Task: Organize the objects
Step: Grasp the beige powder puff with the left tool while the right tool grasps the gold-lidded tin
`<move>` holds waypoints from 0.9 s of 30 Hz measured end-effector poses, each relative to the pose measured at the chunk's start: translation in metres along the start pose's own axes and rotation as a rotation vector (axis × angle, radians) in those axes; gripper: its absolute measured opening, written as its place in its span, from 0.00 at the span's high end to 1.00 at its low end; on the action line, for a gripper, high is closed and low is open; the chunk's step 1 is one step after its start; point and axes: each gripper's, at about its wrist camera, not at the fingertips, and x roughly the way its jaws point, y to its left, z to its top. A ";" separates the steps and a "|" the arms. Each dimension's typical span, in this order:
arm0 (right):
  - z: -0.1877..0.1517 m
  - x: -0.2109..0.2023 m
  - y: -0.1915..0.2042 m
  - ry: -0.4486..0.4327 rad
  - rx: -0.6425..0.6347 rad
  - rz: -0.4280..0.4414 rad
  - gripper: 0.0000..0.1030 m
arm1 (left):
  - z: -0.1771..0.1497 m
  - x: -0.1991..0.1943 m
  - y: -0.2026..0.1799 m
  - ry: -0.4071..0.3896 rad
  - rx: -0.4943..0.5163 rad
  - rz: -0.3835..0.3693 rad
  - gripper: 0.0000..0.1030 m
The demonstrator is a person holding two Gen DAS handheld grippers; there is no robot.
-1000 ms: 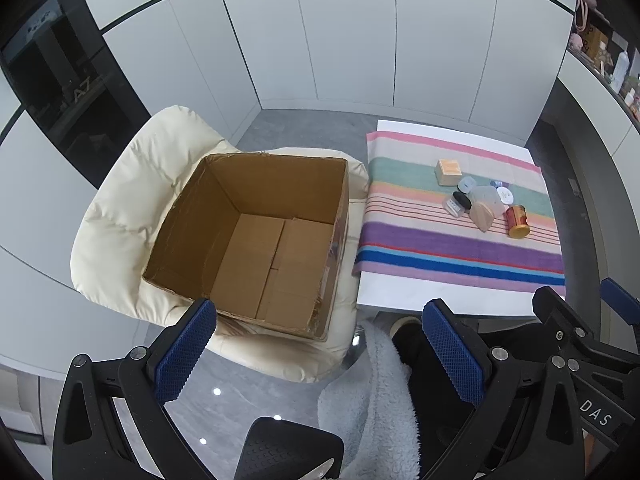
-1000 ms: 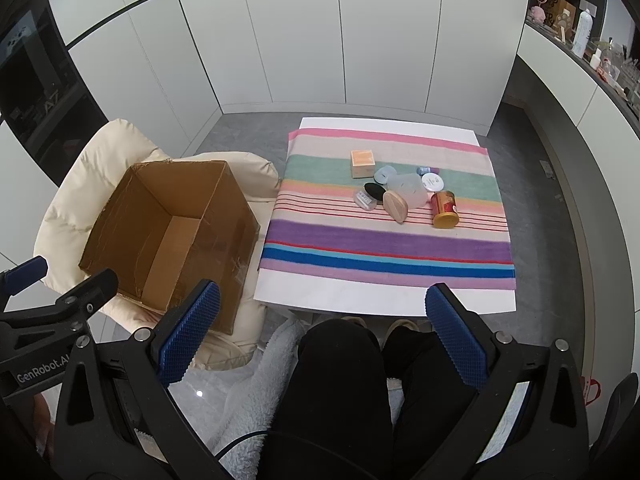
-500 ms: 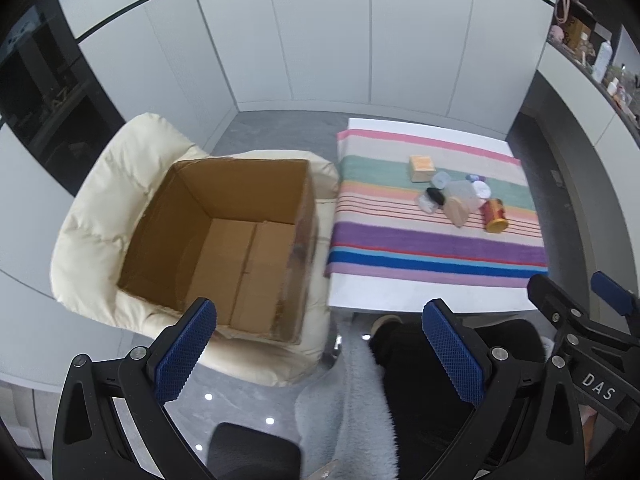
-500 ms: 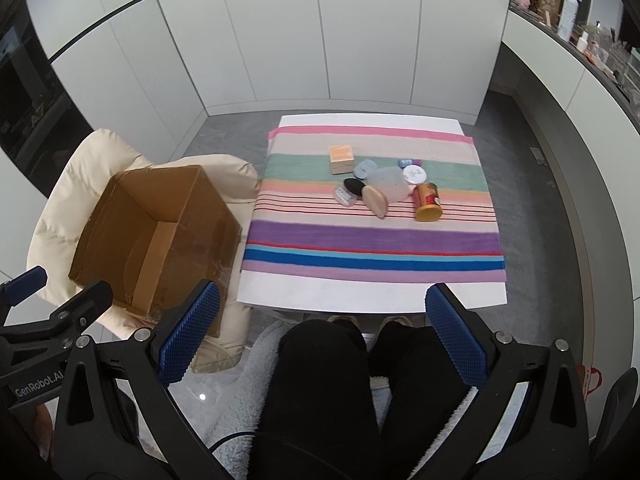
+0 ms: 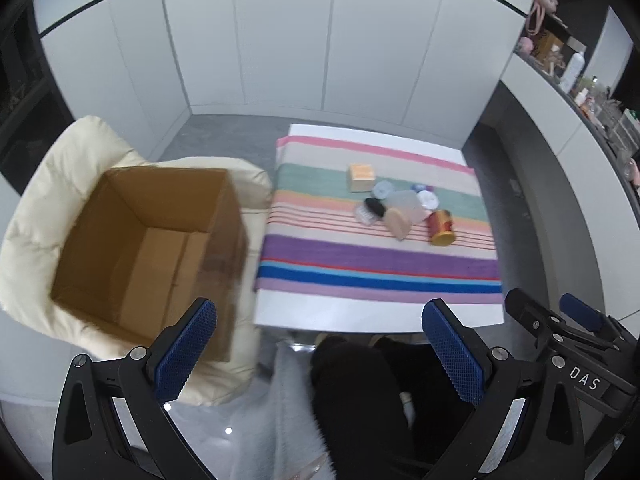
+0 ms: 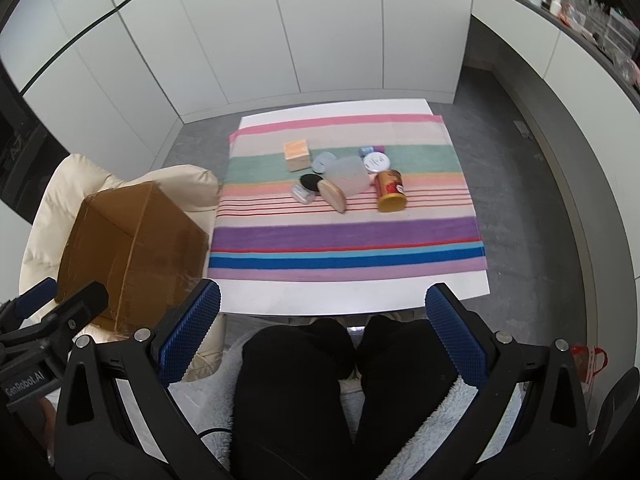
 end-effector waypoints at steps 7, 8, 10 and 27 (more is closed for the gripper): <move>0.006 0.013 -0.035 0.002 0.033 -0.034 0.00 | 0.006 0.030 -0.043 -0.001 0.062 -0.048 0.00; 0.007 0.016 -0.042 -0.001 0.042 -0.039 0.00 | 0.007 0.033 -0.049 -0.006 0.070 -0.062 0.00; 0.009 0.019 -0.050 -0.007 0.047 -0.056 0.00 | 0.011 0.040 -0.062 -0.018 0.081 -0.082 0.00; 0.044 0.089 -0.122 -0.086 0.115 -0.066 0.00 | 0.053 0.141 -0.097 0.017 0.012 -0.103 0.00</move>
